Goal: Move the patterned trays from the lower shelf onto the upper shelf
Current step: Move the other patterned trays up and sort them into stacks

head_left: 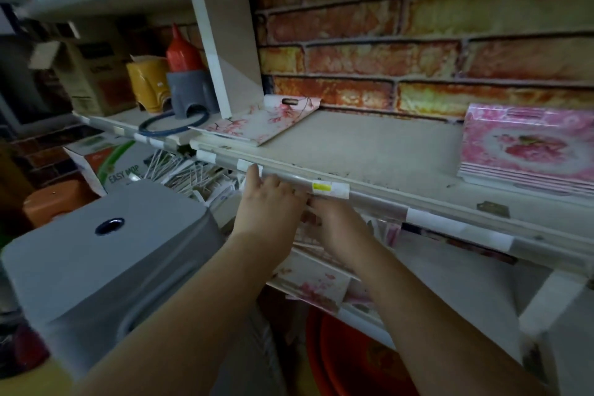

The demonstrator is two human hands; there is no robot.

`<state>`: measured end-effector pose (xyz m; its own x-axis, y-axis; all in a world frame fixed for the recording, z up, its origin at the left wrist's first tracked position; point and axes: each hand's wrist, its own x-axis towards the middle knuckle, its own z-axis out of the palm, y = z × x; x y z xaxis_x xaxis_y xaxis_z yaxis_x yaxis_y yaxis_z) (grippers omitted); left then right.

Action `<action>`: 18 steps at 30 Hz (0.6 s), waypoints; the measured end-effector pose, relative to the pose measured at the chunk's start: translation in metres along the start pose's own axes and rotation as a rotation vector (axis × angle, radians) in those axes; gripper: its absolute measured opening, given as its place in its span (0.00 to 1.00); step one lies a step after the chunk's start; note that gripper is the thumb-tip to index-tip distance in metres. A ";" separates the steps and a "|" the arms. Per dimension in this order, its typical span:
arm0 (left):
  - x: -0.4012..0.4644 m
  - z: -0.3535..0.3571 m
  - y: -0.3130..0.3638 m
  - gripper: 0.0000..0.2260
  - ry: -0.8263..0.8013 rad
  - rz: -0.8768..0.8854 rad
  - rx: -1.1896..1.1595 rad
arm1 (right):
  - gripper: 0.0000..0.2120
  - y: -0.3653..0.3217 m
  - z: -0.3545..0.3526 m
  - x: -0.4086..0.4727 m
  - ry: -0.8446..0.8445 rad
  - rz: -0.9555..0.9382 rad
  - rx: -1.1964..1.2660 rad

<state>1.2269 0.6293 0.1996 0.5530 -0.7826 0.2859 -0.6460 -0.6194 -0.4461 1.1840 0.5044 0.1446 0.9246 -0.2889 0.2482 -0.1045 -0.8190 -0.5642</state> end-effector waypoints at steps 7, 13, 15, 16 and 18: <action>-0.075 -0.043 -0.039 0.21 0.015 -0.034 -0.004 | 0.15 -0.073 0.000 -0.041 -0.036 -0.017 0.083; -0.128 -0.073 -0.063 0.17 0.149 -0.038 0.051 | 0.17 -0.124 0.006 -0.064 0.063 -0.061 0.116; -0.143 -0.078 -0.073 0.16 0.190 -0.061 0.056 | 0.17 -0.140 0.009 -0.069 0.110 -0.097 0.103; -0.150 -0.080 -0.078 0.17 0.193 -0.078 0.059 | 0.17 -0.148 0.010 -0.071 0.118 -0.111 0.088; -0.160 -0.083 -0.087 0.17 0.189 -0.120 0.059 | 0.15 -0.164 0.012 -0.072 0.129 -0.139 0.033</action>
<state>1.1508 0.8035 0.2631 0.5119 -0.7045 0.4916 -0.5466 -0.7086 -0.4463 1.1387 0.6652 0.2097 0.8746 -0.2366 0.4231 0.0352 -0.8395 -0.5422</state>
